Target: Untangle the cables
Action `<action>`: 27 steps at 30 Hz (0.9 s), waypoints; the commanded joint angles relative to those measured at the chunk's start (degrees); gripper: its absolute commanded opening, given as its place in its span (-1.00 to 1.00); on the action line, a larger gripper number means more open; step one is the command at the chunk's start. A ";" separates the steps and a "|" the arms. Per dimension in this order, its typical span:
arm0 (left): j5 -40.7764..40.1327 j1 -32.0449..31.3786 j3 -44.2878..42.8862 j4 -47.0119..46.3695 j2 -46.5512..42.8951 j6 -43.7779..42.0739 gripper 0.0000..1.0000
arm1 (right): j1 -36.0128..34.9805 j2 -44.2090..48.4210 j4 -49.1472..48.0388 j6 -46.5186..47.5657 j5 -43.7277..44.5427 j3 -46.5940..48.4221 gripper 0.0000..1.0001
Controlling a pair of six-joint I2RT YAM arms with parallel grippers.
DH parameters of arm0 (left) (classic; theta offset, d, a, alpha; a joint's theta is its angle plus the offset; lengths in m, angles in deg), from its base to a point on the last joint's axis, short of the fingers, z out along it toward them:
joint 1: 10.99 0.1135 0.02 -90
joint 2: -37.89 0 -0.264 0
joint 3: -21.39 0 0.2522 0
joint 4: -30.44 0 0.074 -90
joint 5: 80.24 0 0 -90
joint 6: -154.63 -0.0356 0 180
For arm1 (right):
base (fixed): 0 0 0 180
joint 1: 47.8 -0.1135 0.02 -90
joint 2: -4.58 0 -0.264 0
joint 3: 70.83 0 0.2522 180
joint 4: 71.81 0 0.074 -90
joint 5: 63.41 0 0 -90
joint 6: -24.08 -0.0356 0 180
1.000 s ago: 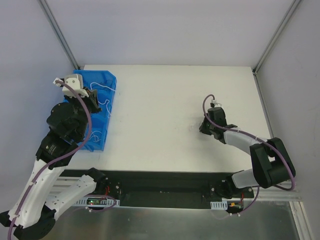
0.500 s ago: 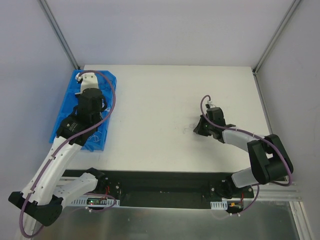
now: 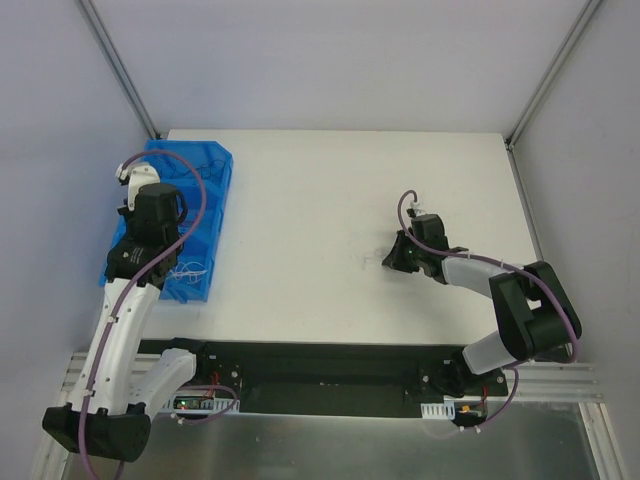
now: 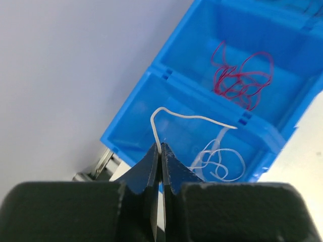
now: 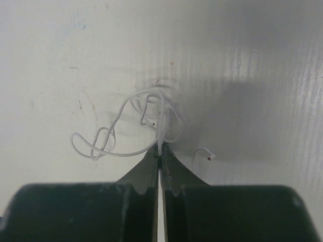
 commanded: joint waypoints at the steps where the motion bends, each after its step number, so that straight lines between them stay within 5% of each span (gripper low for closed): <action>1: 7.27 4.81 5.67 -0.56 0.06 0.99 -1.00 | -0.14 0.11 -1.51 0.31 -0.81 1.71 -0.99; 13: 6.16 8.42 8.76 -0.04 -3.53 13.64 -0.80 | -0.06 0.28 -1.42 0.48 -1.95 1.98 -0.99; 19: 7.36 8.42 7.97 -0.91 -10.47 17.61 0.63 | -0.58 0.02 -8.17 0.75 -11.08 0.92 -0.99; 21: 14.71 8.42 8.66 -4.41 -12.93 16.74 0.78 | -1.55 -0.77 -10.90 0.92 -14.86 1.36 -0.99; 27: 50.65 8.42 10.86 -14.70 -8.92 17.95 0.71 | -9.71 -0.78 -11.10 7.67 -19.54 4.52 -0.99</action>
